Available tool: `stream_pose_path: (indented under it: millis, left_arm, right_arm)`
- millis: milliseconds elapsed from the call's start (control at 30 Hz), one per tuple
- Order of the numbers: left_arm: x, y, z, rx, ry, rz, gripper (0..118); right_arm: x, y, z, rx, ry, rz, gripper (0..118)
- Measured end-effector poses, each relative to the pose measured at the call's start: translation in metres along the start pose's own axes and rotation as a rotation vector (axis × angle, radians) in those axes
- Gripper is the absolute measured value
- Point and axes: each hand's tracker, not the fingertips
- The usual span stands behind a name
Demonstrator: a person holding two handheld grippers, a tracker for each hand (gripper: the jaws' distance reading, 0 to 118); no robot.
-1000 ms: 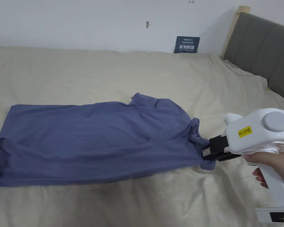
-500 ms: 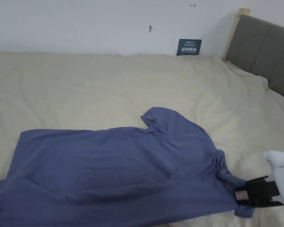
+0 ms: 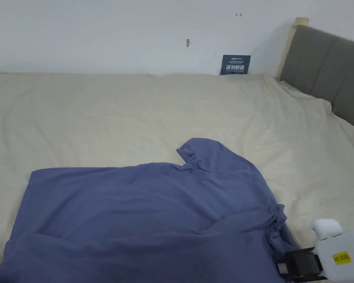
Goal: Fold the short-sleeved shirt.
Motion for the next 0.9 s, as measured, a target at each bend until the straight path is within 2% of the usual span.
stream_pose_path:
  millis: [33,100,233,333,400,467,500,533,567,600,633,700,900]
  left_arm:
    - [-0.001,-0.001,-0.002,-0.006,0.026,-0.008,102]
    - [-0.007,-0.003,0.002,0.005,0.024,-0.005,114]
    - [-0.020,-0.001,0.017,0.050,-0.004,0.066,115]
    - [-0.021,-0.001,0.035,0.083,-0.069,0.109,115]
    - [-0.013,-0.004,0.051,0.143,-0.106,0.103,114]
    - [0.001,-0.011,0.065,0.241,-0.105,0.063,102]
    - [0.007,-0.013,0.070,0.275,-0.109,0.046,87]
    - [0.015,-0.016,0.075,0.314,-0.111,0.032,59]
    - [0.020,-0.020,0.079,0.353,-0.125,0.031,30]
    - [0.025,-0.024,0.080,0.394,-0.139,0.031,3]
    - [0.031,-0.028,0.080,0.432,-0.149,0.033,2]
    - [0.039,-0.034,0.078,0.463,-0.131,0.039,0]
    - [0.051,-0.033,0.084,0.549,-0.166,0.035,0]
  right_arm:
    - [0.002,-0.001,0.002,0.016,-0.026,0.003,84]
    - [0.007,-0.003,0.009,0.016,-0.008,-0.012,84]
    - [0.010,-0.004,0.023,0.042,0.022,-0.059,84]
    - [-0.004,-0.002,0.041,0.136,0.039,-0.036,84]
    - [-0.022,-0.003,0.058,0.233,0.113,0.001,84]
    - [-0.040,-0.005,0.074,0.322,0.176,0.037,82]
    - [-0.049,-0.006,0.081,0.363,0.188,0.052,75]
    - [-0.058,-0.007,0.085,0.411,0.204,0.063,41]
    - [-0.065,-0.009,0.088,0.468,0.206,0.076,0]
    - [-0.072,-0.010,0.087,0.515,0.183,0.079,0]
    - [-0.081,-0.015,0.091,0.556,0.151,0.085,0]
    - [-0.088,-0.017,0.089,0.552,0.201,0.104,0]
    - [-0.108,-0.006,0.077,0.562,0.224,0.117,0]
